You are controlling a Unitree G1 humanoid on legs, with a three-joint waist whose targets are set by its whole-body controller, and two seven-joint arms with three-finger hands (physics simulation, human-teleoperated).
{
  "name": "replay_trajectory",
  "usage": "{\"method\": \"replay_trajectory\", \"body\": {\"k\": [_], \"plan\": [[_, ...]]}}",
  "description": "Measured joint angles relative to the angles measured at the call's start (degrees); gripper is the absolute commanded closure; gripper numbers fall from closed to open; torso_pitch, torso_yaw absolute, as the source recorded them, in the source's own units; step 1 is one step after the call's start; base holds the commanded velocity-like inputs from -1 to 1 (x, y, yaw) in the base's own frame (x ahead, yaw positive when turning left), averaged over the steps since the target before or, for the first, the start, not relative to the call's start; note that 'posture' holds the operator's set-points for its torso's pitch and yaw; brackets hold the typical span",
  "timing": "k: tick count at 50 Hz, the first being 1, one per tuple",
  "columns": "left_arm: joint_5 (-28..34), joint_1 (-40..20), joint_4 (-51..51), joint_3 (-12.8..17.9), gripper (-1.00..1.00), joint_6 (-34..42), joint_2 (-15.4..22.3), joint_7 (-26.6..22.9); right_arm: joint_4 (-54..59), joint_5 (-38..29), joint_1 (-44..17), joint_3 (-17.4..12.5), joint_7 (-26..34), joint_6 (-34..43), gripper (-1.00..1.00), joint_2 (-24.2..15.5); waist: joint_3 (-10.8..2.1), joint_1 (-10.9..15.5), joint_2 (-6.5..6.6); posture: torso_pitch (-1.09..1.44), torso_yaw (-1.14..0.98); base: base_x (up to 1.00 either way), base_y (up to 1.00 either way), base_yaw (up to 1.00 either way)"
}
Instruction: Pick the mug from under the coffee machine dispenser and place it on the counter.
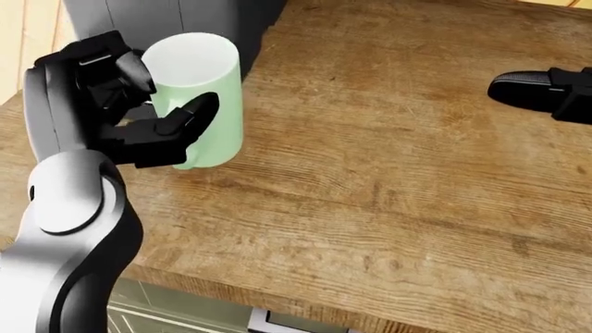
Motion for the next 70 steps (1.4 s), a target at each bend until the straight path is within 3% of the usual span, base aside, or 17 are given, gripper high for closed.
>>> {"method": "replay_trajectory", "body": {"k": [5, 18, 44, 47, 49, 52, 58, 67, 70], "plan": [[0.53, 0.11, -1.93, -0.03, 1.0, 2.39, -1.18, -0.16, 0.12, 0.08, -0.25, -0.04, -0.05, 0.05, -1.0, -0.12, 0.1, 0.02, -0.13, 0.0, 0.0, 0.0, 0.0, 0.0], [2.01, 2.87, -7.87, -4.4, 1.0, 5.92, -5.26, -0.44, 0.51, 0.48, -0.71, -0.18, -0.2, 0.15, -1.0, -0.71, -0.01, 0.04, -0.31, 0.0, 0.0, 0.0, 0.0, 0.0], [8.28, 10.46, -5.12, -7.24, 1.0, -2.51, -7.34, -4.73, -0.2, 0.57, -0.59, -0.16, -0.27, 0.5, -1.0, -0.65, -0.37, 0.25, -0.6, 0.0, 0.0, 0.0, 0.0, 0.0], [8.29, 10.42, -5.23, -6.99, 0.83, -2.19, -7.77, -4.95, -0.37, 0.59, -0.54, -0.19, -0.27, 0.49, -1.0, -0.64, -0.38, 0.26, -0.63, 0.0, 0.0, 0.0, 0.0, 0.0], [8.29, 10.59, -5.45, -7.12, 0.36, -2.09, -7.76, -5.04, -0.35, 0.59, -0.52, -0.12, -0.24, 0.49, -1.0, -0.6, -0.4, 0.24, -0.63, 0.0, 0.0, 0.0, 0.0, 0.0], [8.18, 10.57, -6.0, -7.31, -0.16, -2.25, -7.86, -5.24, -0.29, 0.57, -0.44, -0.16, -0.19, 0.53, -1.0, -0.61, -0.45, 0.28, -0.64, 0.0, 0.0, 0.0, 0.0, 0.0], [8.36, 10.32, -6.47, -7.56, -0.21, -1.89, -7.93, -5.41, -0.47, 0.56, -0.56, -0.14, -0.18, 0.67, -1.0, -0.61, -0.57, 0.33, -0.58, 0.0, 0.0, 0.0, 0.0, 0.0], [8.56, 10.51, -6.12, -7.66, 0.01, -1.43, -7.82, -6.09, -0.38, 0.51, -0.65, -0.15, -0.15, 0.76, -1.0, -0.68, -0.36, 0.27, -0.64, 0.0, 0.0, 0.0, 0.0, 0.0], [8.92, 10.36, -6.09, -7.52, 0.0, -1.29, -7.76, -6.12, -0.35, 0.49, -0.79, -0.17, -0.19, 0.8, -1.0, -0.74, -0.31, 0.26, -0.64, 0.0, 0.0, 0.0, 0.0, 0.0]]}}
